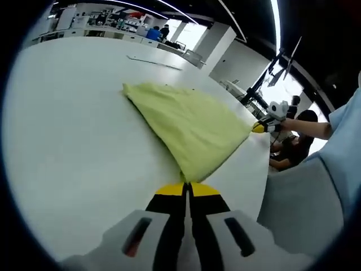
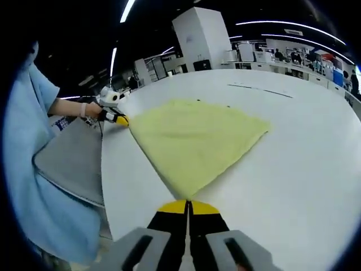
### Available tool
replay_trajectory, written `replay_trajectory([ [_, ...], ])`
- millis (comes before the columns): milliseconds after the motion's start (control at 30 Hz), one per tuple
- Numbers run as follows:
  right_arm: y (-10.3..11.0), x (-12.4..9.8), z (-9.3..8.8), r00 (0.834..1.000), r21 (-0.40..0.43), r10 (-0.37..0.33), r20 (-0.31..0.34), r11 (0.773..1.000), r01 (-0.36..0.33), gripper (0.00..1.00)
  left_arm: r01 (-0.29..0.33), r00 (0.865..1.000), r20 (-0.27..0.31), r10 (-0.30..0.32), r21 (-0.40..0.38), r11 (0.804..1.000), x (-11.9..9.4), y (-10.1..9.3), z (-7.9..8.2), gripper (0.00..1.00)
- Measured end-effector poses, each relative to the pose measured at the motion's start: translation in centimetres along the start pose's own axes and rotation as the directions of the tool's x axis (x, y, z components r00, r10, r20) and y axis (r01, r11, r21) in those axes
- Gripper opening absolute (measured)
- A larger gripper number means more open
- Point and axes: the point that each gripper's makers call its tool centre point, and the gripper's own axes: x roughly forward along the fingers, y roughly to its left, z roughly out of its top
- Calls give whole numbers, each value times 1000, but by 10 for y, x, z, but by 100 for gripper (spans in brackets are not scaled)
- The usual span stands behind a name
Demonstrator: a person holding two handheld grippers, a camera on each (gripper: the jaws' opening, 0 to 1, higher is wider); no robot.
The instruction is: Fold the garment on the visible template until the final outline fits inside the template.
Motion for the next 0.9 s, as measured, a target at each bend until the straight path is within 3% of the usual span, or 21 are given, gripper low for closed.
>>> replay_trajectory([
  [167, 1, -4, 0, 999, 22, -32, 1, 999, 32, 0, -4, 1000, 11, 3, 17, 1000, -4, -2, 3, 0],
  [267, -2, -13, 9, 996, 102, -60, 64, 993, 54, 0, -3, 999, 33, 2, 19, 1000, -8, -4, 9, 0],
  [333, -3, -19, 14, 994, 105, -68, 86, 993, 59, 2, -4, 999, 50, 3, 17, 1000, -12, -5, 15, 0],
  [433, 0, -26, 23, 990, 107, -77, 119, 992, 64, 10, -24, 997, 72, 21, 47, 999, -18, -4, 23, 0],
  [567, 3, -29, 31, 987, 97, -94, 131, 992, 82, 31, -33, 991, 127, 30, 20, 999, -27, -3, 35, 0],
  [700, 3, -30, 33, 985, 97, -115, 130, 990, 103, 54, -53, 987, 155, 47, 31, 998, -34, -3, 41, 18],
  [767, 3, -30, 33, 984, 96, -125, 125, 989, 113, 64, -76, 985, 160, 68, 43, 996, -36, -1, 42, 34],
  [900, 2, -30, 31, 982, 99, -146, 119, 986, 134, 81, -113, 977, 193, 94, 90, 989, -39, -2, 48, 58],
])
